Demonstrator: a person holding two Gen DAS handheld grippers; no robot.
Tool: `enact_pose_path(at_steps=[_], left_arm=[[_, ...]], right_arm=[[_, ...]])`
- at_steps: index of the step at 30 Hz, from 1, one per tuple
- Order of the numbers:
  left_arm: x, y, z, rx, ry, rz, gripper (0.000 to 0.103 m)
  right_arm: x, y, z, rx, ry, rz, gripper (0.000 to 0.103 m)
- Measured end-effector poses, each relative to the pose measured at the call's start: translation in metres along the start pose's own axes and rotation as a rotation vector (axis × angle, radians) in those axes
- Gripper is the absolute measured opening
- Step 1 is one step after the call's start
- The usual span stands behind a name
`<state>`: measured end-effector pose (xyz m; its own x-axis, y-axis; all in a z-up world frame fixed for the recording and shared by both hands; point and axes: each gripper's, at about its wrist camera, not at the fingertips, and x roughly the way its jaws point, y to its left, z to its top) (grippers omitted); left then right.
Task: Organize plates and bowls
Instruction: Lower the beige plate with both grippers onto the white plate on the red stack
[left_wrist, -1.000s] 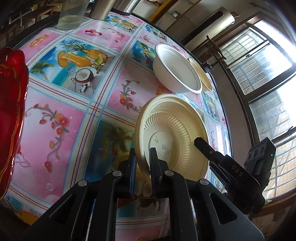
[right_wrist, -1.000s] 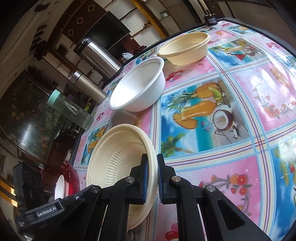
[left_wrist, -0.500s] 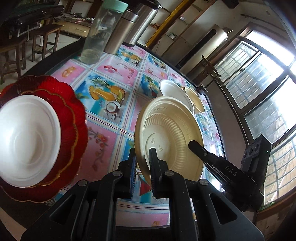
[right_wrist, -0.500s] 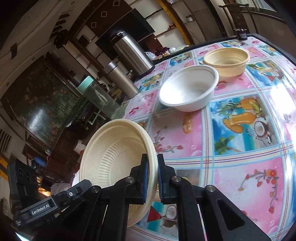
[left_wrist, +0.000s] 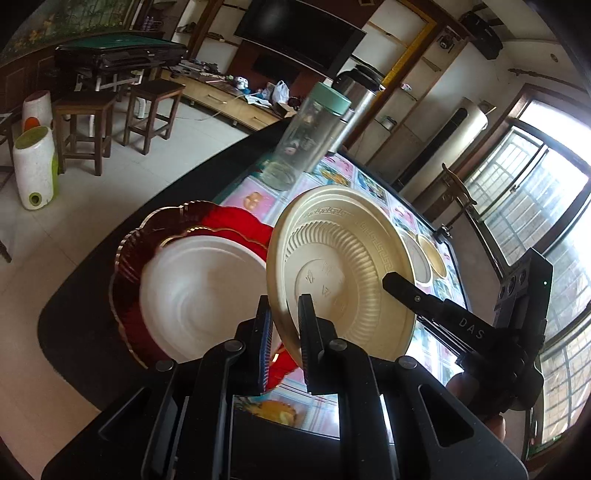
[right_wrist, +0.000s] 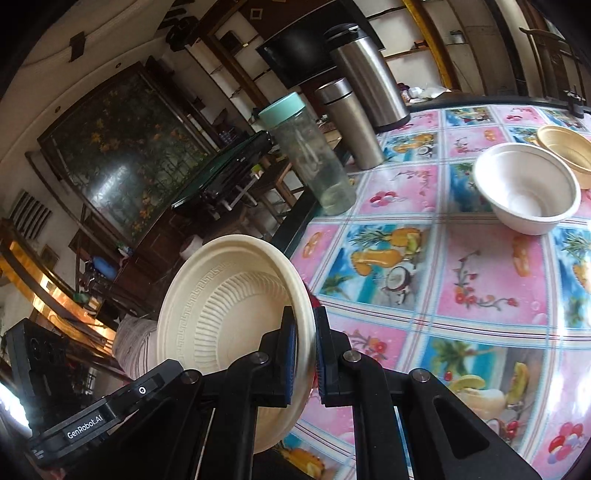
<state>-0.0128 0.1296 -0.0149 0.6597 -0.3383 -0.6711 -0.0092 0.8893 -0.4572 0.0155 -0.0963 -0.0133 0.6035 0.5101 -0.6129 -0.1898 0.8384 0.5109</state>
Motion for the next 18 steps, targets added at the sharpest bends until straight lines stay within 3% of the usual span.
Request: enact_pose_path(at_steps=[7,18], left_arm=[[-0.002,0.032,0.002,-0.03,-0.008,0.081,0.012],[0.012,0.048,-0.001,-0.039,0.025,0.147,0.011]], right_arm=[[0.033,0.026,-0.008,-0.044,0.049,0.006,0.009],[0.063,0.034,-0.021,-0.093,0.083,-0.047,0.01]])
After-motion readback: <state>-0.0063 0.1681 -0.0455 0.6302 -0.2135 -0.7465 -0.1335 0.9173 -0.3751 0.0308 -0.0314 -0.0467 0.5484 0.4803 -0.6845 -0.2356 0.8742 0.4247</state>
